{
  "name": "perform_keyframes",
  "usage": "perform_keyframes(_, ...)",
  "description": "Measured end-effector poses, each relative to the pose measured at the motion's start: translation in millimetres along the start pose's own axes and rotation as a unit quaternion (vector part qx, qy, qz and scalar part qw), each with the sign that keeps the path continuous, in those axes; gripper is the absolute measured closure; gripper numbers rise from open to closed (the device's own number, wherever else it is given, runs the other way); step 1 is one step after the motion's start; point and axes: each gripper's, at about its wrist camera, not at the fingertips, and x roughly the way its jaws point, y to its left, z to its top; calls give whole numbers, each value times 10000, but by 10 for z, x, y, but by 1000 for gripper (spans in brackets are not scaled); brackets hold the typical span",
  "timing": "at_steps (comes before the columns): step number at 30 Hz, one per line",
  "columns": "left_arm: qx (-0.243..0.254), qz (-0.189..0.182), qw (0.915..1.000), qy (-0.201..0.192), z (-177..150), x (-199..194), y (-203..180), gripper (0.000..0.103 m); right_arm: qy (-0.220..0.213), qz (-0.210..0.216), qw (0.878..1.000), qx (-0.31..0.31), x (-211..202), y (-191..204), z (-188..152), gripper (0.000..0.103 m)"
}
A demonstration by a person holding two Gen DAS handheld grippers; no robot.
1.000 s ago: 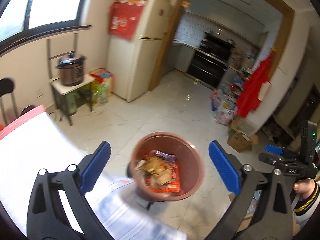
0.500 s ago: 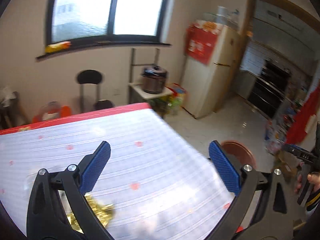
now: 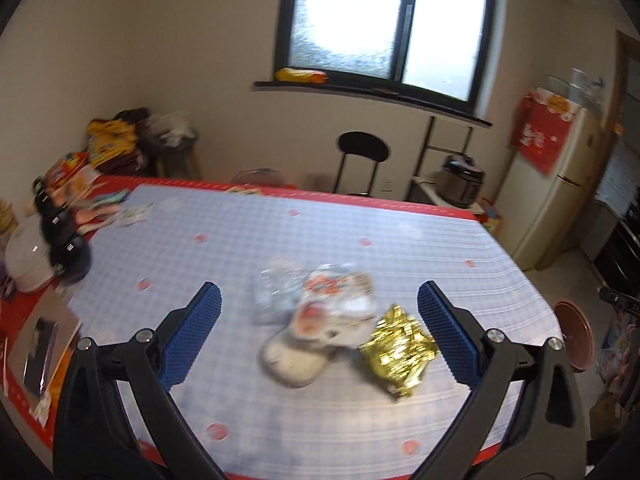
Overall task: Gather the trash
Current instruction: 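Move both tools back over the table, then grasp the gold foil wrapper with the right gripper and lift it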
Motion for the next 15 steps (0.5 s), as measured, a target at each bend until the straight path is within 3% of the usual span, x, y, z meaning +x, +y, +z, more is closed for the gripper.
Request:
perform_keyframes(3, -304, 186, 9994, 50, -170, -38, 442, 6, 266, 273, 9987, -352, 206, 489, -48, 5)
perform_keyframes(11, -748, 419, 9959, 283, -601, -15, 1184, 6, 926, 889, 9858, -1079, 851, 1697, -362, 5)
perform_keyframes(15, -910, 437, 9941, 393, -718, 91, 1514, 6, 1438, 872, 9755, -1418, 1331, 2244, -699, 5)
